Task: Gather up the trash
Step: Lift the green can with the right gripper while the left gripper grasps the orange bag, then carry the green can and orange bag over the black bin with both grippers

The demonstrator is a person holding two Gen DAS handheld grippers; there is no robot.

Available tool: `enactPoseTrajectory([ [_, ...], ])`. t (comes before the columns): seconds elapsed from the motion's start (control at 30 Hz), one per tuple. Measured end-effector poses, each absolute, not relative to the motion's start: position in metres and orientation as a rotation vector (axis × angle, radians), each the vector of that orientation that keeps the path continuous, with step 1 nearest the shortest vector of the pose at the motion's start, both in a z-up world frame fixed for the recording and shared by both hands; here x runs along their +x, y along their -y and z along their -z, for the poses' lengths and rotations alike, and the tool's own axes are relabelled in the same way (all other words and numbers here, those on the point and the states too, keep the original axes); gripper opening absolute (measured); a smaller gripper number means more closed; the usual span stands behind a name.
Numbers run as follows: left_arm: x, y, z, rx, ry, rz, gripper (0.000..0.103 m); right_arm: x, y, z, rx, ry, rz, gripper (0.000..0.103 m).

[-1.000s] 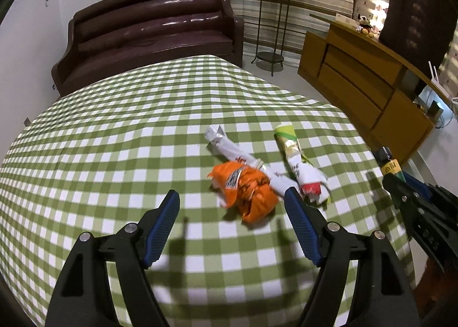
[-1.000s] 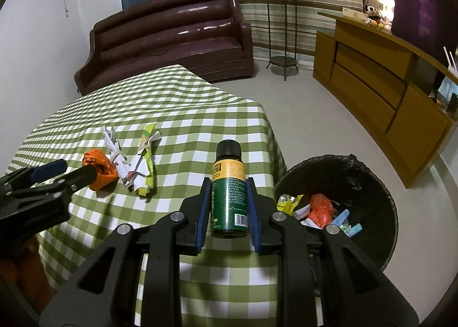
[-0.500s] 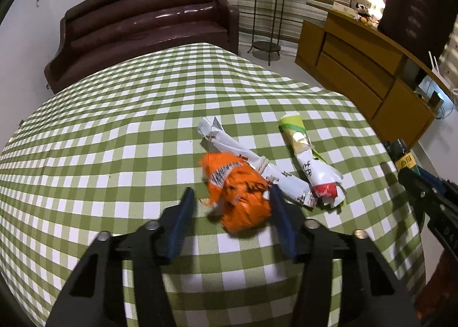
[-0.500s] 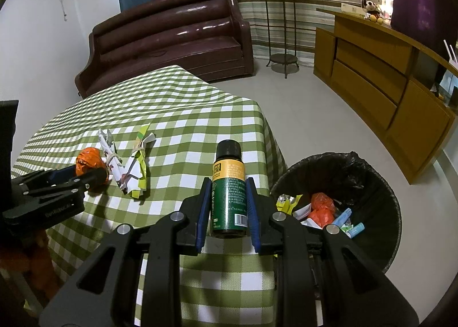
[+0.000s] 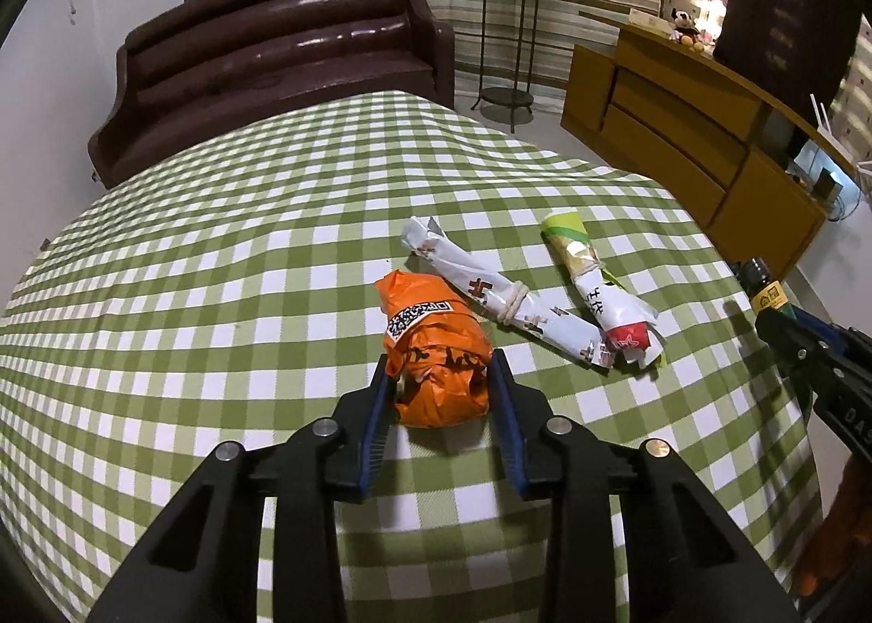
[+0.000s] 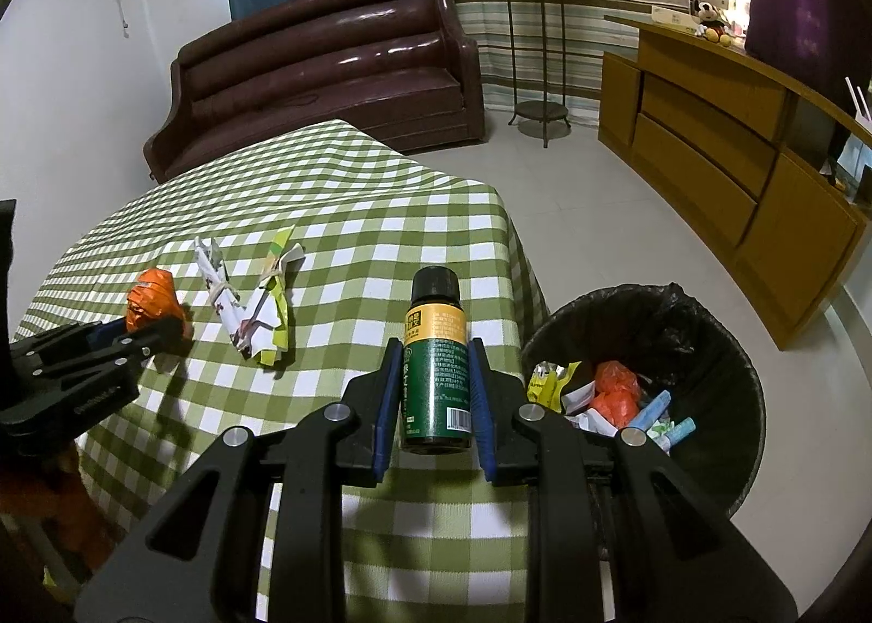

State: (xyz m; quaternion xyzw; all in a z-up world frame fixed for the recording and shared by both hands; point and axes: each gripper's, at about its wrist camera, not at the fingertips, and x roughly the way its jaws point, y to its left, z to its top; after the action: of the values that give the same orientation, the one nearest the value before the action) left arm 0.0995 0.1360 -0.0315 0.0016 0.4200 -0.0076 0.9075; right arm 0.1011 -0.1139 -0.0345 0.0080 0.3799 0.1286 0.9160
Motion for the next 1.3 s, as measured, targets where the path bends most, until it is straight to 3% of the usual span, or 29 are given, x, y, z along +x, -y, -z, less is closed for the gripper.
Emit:
enactPoseTrajectory([
  [1.3,0.072,0.011,0.003,0.111,-0.757,0.248,0.035,0.050,0.222,0.005,0.059,-0.712,-0.037,0.023],
])
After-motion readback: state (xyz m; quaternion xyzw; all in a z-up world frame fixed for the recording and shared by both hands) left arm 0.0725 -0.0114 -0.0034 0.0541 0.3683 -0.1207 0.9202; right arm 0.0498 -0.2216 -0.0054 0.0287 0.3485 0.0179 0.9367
